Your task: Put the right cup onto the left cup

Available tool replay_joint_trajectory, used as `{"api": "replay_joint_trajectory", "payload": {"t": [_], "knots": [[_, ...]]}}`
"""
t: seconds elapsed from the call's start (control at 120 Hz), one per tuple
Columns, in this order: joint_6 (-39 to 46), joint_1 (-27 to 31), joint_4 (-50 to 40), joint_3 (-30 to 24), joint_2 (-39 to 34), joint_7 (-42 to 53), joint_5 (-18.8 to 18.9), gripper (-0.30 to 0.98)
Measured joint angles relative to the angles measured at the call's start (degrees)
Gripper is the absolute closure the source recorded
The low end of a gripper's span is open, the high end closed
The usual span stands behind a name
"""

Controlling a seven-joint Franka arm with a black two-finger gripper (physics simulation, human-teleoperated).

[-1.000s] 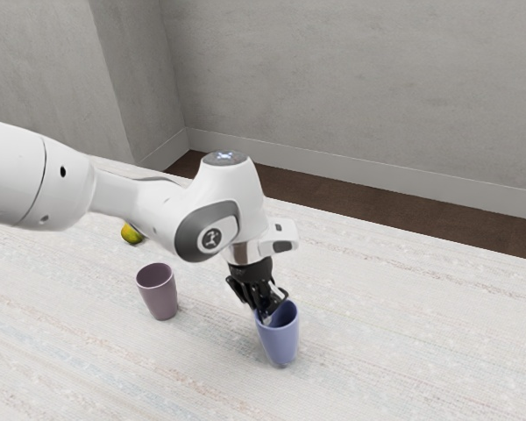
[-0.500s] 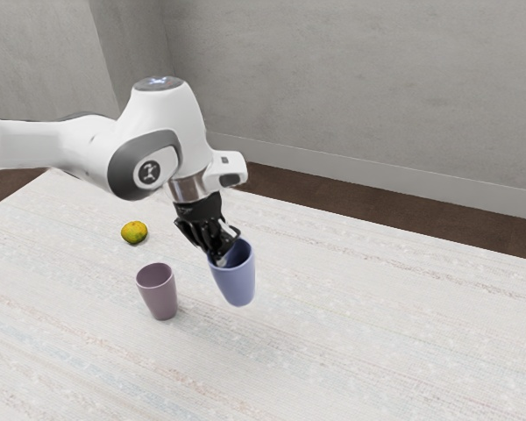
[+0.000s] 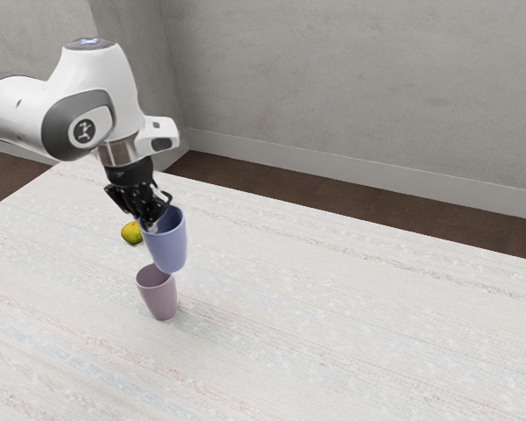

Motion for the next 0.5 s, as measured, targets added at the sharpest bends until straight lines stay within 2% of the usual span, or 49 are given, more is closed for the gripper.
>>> {"api": "replay_joint_trajectory", "payload": {"t": [0.175, 0.35, 0.5], "knots": [[0.7, 0.6, 0.2, 3.1, 1.8, 1.3, 0.7, 0.78], [3.6, 0.6, 0.6, 4.0, 4.5, 2.8, 0.4, 0.78], [5.0, 1.1, -0.8, 4.8, 3.4, 3.8, 0.3, 0.78]]}}
